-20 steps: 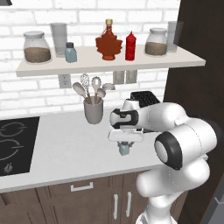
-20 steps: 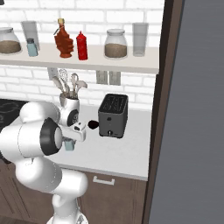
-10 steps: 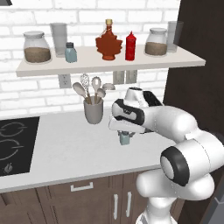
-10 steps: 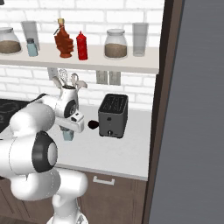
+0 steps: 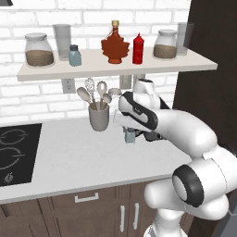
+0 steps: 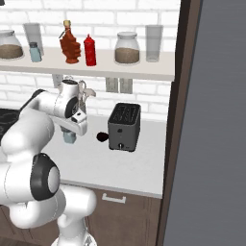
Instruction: Put the shaker and condiment bottle from the counter next to their counterparts in the cabinet.
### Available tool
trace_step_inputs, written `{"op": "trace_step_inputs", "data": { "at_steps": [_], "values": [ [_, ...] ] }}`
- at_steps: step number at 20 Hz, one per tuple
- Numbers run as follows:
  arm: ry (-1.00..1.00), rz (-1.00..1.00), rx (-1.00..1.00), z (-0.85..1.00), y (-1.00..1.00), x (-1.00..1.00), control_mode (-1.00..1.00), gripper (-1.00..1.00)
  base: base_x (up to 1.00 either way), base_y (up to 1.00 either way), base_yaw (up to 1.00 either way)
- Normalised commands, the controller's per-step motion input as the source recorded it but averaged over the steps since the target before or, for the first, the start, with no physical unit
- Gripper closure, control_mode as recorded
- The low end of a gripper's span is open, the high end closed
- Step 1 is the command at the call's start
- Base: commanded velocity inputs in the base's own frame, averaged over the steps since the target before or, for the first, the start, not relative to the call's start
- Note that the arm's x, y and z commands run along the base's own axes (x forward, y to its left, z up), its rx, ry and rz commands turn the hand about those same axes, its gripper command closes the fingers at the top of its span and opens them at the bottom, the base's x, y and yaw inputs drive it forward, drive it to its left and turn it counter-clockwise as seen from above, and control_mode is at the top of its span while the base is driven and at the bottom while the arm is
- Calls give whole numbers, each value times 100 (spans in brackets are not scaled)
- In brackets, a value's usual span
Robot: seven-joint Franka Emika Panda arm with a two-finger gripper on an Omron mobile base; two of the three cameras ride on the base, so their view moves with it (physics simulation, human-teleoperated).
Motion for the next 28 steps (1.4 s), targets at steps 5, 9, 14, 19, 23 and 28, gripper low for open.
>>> {"op": "trace_step_inputs", "data": {
  "at_steps": [5, 9, 14, 19, 23, 28],
  "values": [
    [-2, -5, 8, 79, 0, 0, -100, 100, 0, 0, 0],
    [0, -5, 8, 75, 1, 0, -100, 100, 0, 0, 0],
    [0, -5, 1, 55, 31, 7, -100, 100, 0, 0, 0],
    [0, -6, 0, 46, 55, 15, -100, 100, 0, 0, 0],
    [0, -3, 0, 6, 19, 2, -100, 100, 0, 0, 0],
    [-7, 0, 0, 28, 12, -1, -100, 100, 0, 0, 0]
  ]
}}
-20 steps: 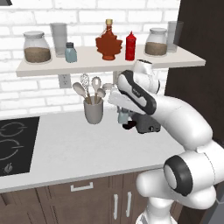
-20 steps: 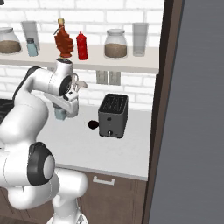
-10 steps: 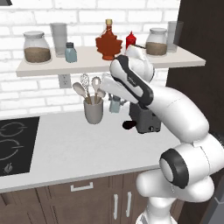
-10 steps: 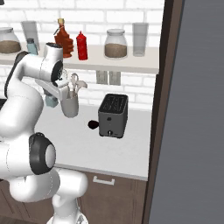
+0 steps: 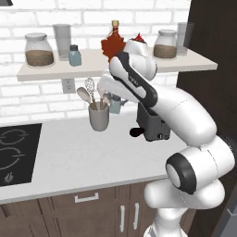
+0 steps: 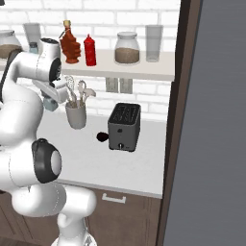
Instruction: Put the shaker and condiment bottle from the counter next to their counterparts in the cabinet.
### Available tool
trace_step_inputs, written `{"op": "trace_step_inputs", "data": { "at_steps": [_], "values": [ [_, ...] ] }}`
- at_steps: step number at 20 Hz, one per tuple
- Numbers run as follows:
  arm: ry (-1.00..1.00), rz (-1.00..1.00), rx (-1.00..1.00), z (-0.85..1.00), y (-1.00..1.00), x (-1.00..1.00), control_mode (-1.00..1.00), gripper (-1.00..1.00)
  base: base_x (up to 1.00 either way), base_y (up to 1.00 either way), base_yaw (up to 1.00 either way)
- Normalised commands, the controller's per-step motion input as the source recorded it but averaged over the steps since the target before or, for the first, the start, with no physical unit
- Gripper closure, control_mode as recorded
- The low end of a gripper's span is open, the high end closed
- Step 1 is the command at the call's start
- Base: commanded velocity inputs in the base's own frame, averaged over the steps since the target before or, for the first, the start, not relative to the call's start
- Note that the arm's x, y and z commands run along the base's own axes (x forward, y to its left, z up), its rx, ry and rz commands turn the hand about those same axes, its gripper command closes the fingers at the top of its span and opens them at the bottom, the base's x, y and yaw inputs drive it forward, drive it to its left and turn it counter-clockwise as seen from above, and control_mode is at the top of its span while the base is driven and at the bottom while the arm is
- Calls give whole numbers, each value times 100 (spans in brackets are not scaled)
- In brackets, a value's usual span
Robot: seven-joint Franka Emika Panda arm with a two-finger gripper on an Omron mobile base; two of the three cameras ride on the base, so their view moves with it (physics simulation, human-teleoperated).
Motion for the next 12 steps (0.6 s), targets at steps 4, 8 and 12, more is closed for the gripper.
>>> {"op": "trace_step_inputs", "data": {
  "at_steps": [4, 8, 12],
  "values": [
    [-20, -5, 0, 82, 3, 0, -100, 100, 0, 0, 0],
    [-18, -5, 0, 86, 9, 3, -100, 100, 0, 0, 0],
    [-13, -4, 0, 84, 14, 10, -100, 100, 0, 0, 0]
  ]
}}
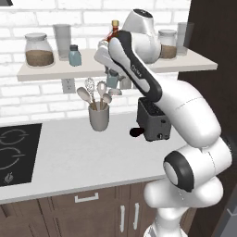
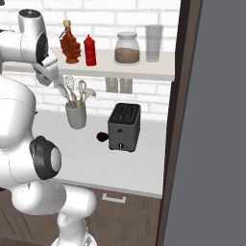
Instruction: Put the shaker and condiment bottle from the counter next to their counterparts in the cabinet.
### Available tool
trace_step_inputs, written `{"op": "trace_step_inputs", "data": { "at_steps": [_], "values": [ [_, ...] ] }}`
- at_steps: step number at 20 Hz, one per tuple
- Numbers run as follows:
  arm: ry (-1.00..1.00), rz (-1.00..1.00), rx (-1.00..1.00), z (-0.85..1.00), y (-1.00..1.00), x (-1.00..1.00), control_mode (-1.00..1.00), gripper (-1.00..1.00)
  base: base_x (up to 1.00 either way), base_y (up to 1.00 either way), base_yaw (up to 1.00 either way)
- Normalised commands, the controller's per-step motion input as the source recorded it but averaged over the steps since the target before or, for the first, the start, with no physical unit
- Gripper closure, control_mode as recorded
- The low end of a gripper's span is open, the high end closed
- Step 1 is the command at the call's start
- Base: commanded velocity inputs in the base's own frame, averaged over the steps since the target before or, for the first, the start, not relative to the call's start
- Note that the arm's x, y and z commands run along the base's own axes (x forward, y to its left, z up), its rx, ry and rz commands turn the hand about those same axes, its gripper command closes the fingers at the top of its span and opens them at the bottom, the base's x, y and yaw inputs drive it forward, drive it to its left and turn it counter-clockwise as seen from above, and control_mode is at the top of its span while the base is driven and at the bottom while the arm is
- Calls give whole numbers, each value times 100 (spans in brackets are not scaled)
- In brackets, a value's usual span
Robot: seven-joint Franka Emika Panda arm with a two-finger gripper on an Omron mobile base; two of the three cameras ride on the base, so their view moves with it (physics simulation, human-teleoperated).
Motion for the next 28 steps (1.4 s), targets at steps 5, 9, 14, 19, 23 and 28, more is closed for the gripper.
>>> {"op": "trace_step_inputs", "data": {
  "at_steps": [5, 9, 14, 19, 23, 28],
  "values": [
    [-2, 0, 0, 16, 11, 0, -100, 100, 0, 0, 0],
    [0, 0, -1, 0, 9, 0, -100, 100, 0, 0, 0],
    [-2, -6, 0, 15, 1, 54, -100, 100, 0, 0, 0],
    [-3, -9, 0, 31, 1, 71, -100, 100, 0, 0, 0],
    [0, -5, 0, 35, 24, 41, -100, 100, 0, 0, 0],
    [0, -2, 0, 30, 29, 24, -100, 100, 0, 0, 0]
  ]
}}
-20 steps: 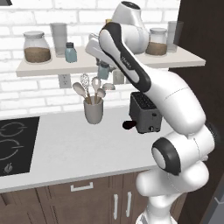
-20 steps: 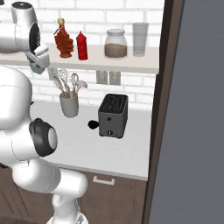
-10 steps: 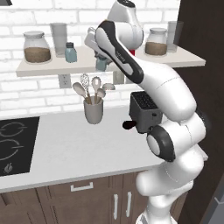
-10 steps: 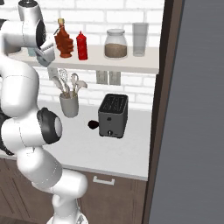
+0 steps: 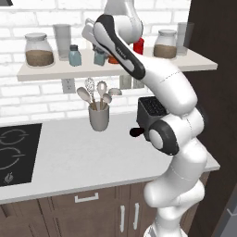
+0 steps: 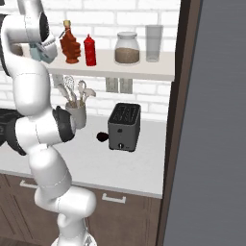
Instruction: Put the shaker and condiment bottle from the counter next to their counterparts in the cabinet.
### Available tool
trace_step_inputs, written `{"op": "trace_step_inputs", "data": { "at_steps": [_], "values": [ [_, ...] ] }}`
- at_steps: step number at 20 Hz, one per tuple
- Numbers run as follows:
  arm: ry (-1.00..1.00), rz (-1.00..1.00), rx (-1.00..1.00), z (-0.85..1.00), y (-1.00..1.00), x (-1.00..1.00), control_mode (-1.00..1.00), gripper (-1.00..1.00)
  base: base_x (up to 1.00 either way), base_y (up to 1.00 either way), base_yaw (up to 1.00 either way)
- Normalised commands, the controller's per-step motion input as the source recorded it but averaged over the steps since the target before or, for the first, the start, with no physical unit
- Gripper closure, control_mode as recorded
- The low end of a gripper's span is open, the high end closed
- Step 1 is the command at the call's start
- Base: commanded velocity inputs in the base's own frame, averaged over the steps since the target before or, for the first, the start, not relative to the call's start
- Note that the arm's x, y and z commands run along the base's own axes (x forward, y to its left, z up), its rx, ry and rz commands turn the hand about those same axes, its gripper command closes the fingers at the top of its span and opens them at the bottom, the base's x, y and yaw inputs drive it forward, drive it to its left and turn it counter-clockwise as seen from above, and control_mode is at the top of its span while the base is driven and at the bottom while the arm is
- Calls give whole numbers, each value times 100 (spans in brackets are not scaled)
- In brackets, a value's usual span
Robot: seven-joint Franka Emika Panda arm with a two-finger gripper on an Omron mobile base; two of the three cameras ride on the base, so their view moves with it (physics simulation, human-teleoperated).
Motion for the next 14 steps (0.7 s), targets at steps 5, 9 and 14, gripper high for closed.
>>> {"op": "trace_step_inputs", "data": {
  "at_steps": [5, 9, 14],
  "values": [
    [0, 0, 0, 1, 18, 1, -100, 100, 0, 0, 0],
    [2, 0, 0, 0, 1, 6, -100, 100, 0, 0, 0],
    [9, 0, 0, -27, 0, 23, -100, 100, 0, 0, 0]
  ]
}}
